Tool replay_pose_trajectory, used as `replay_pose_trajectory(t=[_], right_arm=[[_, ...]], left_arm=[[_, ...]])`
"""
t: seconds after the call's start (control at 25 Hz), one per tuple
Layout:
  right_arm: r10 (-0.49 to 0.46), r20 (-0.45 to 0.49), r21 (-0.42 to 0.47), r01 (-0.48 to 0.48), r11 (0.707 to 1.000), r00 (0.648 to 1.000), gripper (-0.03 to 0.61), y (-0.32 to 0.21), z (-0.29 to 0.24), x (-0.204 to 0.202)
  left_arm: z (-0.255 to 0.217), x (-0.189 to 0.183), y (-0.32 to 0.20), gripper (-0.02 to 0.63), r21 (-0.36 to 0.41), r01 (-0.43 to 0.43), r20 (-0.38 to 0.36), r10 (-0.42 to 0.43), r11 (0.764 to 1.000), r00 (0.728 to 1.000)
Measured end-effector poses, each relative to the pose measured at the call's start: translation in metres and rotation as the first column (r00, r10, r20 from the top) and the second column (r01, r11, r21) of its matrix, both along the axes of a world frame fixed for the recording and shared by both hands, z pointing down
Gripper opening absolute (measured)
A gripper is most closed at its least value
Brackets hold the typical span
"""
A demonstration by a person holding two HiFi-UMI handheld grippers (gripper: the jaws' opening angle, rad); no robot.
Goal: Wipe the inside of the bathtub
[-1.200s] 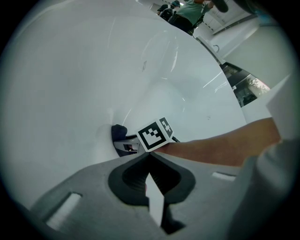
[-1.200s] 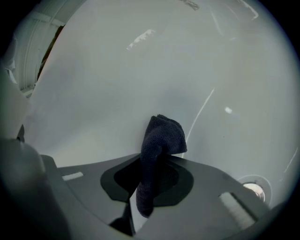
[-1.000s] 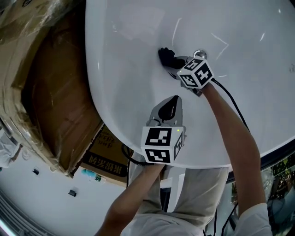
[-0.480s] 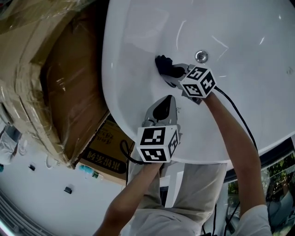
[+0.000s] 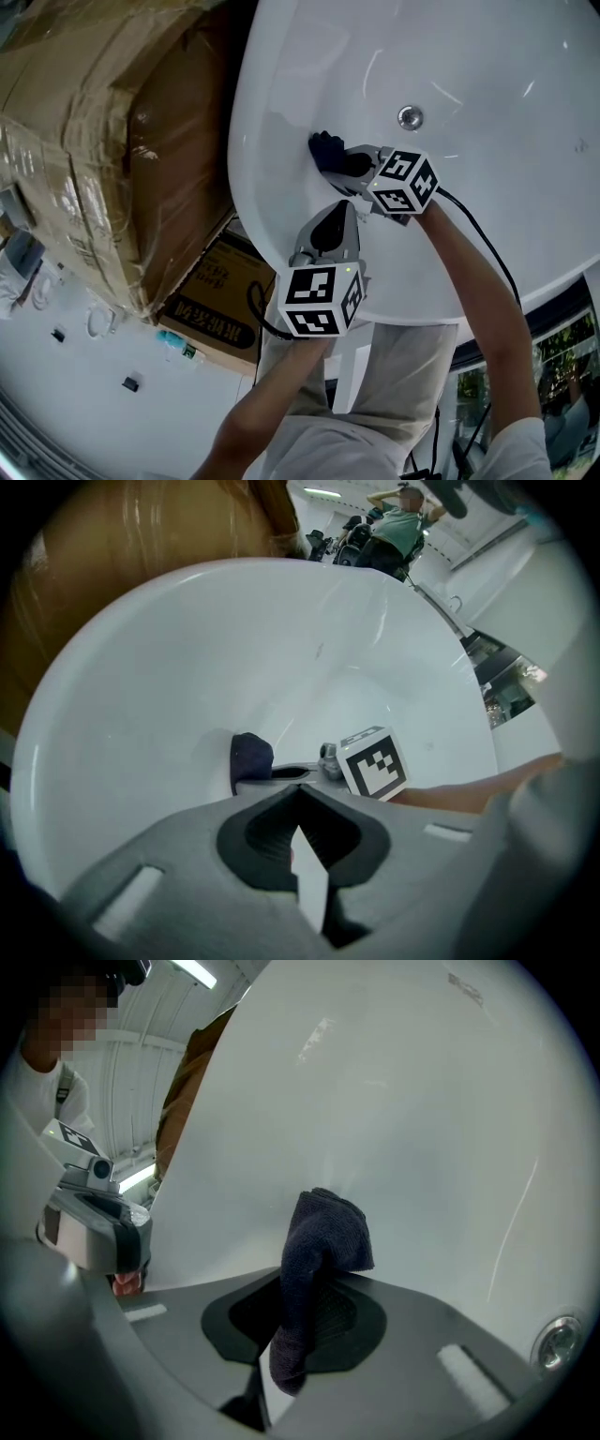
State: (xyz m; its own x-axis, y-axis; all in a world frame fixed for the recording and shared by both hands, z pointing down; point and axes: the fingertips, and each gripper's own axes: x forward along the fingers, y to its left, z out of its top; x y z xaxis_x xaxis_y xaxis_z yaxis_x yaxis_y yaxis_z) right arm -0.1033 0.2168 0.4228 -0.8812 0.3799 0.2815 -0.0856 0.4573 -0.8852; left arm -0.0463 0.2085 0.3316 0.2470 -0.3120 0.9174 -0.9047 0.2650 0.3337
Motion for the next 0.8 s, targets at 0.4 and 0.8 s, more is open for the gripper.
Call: replay_pose_trajectory(t=[0.4, 0.8], right_arm=[[-0.017, 0.069, -0.018, 0.018, 1.000, 0.997, 0.048, 0.016, -0.050, -0.008], [-0.066, 0.194, -0.084, 0.083, 0.993, 0.979, 0.048, 0.046, -0.101, -0.004]], left_arm=[[-0.031, -0.013, 0.011, -0.003, 0.010, 0.029, 0.029, -0.030, 1.000, 0.999], [-0.059, -0.023, 0.024, -0.002, 0.035, 0.047, 0.043, -0.048, 0.998, 0.998]])
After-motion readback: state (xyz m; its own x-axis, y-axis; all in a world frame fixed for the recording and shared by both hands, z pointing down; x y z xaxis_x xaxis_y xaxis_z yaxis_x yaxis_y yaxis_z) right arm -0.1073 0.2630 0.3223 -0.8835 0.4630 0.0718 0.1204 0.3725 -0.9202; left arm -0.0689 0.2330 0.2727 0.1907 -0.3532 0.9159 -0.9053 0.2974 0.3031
